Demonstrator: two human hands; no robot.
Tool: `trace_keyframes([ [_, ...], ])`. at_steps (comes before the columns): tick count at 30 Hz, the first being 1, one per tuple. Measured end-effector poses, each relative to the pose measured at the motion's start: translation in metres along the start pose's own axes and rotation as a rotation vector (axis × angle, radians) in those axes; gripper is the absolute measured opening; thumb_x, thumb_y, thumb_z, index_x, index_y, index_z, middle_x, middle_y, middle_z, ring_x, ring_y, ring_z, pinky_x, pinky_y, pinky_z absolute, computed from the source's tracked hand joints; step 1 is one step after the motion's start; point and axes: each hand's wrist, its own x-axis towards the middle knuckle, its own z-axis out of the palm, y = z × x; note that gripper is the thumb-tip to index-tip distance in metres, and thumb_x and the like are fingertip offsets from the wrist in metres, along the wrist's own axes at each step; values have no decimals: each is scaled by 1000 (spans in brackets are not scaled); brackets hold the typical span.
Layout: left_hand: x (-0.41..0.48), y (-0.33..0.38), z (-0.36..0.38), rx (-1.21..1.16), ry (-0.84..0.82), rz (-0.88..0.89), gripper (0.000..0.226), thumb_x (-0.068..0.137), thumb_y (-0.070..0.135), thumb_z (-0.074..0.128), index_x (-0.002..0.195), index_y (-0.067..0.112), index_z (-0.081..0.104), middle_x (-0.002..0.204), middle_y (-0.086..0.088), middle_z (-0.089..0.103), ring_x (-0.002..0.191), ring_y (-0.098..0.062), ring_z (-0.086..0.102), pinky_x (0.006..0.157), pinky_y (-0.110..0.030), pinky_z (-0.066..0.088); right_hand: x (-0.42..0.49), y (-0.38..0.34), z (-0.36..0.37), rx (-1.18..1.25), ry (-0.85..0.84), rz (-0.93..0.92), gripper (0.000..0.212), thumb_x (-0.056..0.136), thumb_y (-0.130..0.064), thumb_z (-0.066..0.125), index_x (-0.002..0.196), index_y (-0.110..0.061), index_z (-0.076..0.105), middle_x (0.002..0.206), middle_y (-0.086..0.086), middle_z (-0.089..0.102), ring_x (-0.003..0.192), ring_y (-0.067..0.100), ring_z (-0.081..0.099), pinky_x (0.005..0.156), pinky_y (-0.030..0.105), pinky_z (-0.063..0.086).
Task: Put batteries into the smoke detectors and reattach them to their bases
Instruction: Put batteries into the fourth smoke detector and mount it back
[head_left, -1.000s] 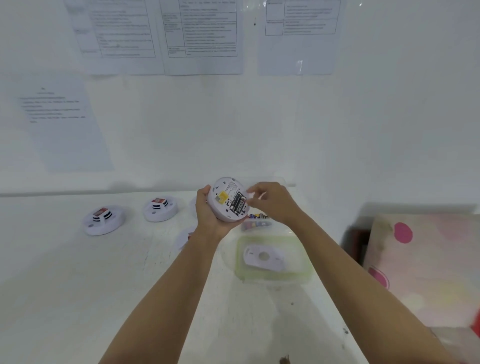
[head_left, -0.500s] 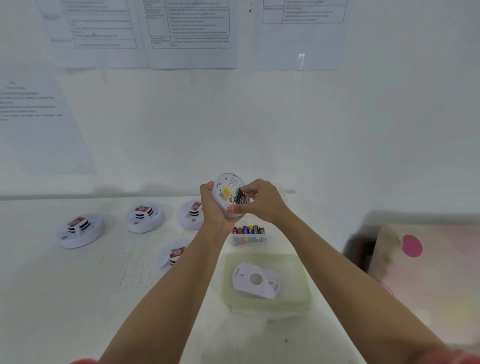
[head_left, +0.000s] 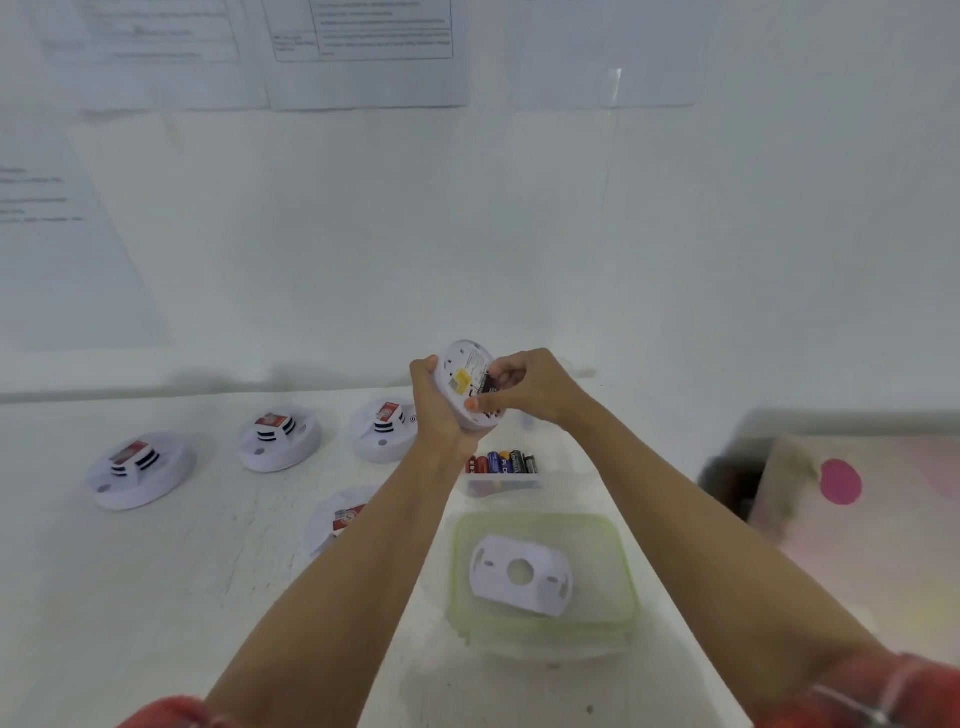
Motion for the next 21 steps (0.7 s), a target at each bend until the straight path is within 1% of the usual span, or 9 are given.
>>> trace_keyframes([
  [2,1,-1,2,-8,-11,-3,42,85,46,29,82,12,54,77,-6,50,74,-19,49,70,-30,38,2,1,-3,-11,9,3,42,58,-20,88,82,8,68,71,12,57,66,19,48,64,30,36],
  [5,2,-1,5,-9,-16,-1,42,85,45,28,80,12,54,74,-6,50,72,-18,49,69,-29,38,5,0,-7,-44,12,-6,24,59,-19,87,67,-6,68,59,3,55,49,3,47,53,21,34],
  [7,2,-2,4,0,-12,-7,42,85,45,28,81,13,54,75,-6,51,73,-19,49,68,-28,39,5,1,-7,-61,12,-19,24,59,-19,87,57,-15,63,51,-5,51,41,-1,42,49,17,30],
  [9,2,-3,2,7,-8,-9,41,84,46,29,83,13,54,77,-6,51,73,-19,49,68,-29,39,5,4,-5,-61,20,-20,27,59,-19,87,54,-18,61,49,-5,50,42,0,42,49,17,30],
  [11,1,-4,-1,10,-3,-9,40,84,45,30,83,13,54,78,-6,51,73,-18,49,68,-29,39,3,6,-3,-43,19,-14,24,58,-19,88,60,-11,65,58,4,54,52,7,45,54,23,33],
  [13,-1,-4,-2,4,-8,-12,40,83,45,30,83,13,53,78,-6,50,73,-18,49,67,-28,37,1,7,-2,-42,14,-19,30,58,-18,88,75,-3,68,67,7,57,59,12,47,59,27,37],
  [15,-3,-4,-3,-7,-14,-15,40,83,45,30,81,12,53,78,-6,49,74,-18,48,67,-28,35,0,7,-2,-59,10,-8,38,58,-16,88,85,-3,65,72,3,58,62,11,51,63,24,43],
  [18,-6,-2,-2,-13,-10,-19,39,82,45,32,80,13,53,79,-5,49,75,-19,48,67,-29,36,0,7,-4,-94,-10,-18,43,58,-14,88,93,-5,64,79,3,60,69,11,54,67,18,47],
  [21,-9,-1,1,0,3,-11,38,84,44,31,78,13,52,77,-5,48,73,-19,46,67,-29,35,-1,5,-6,-121,-13,-32,44,59,-12,87,95,-2,65,76,0,60,68,10,55,67,17,48],
])
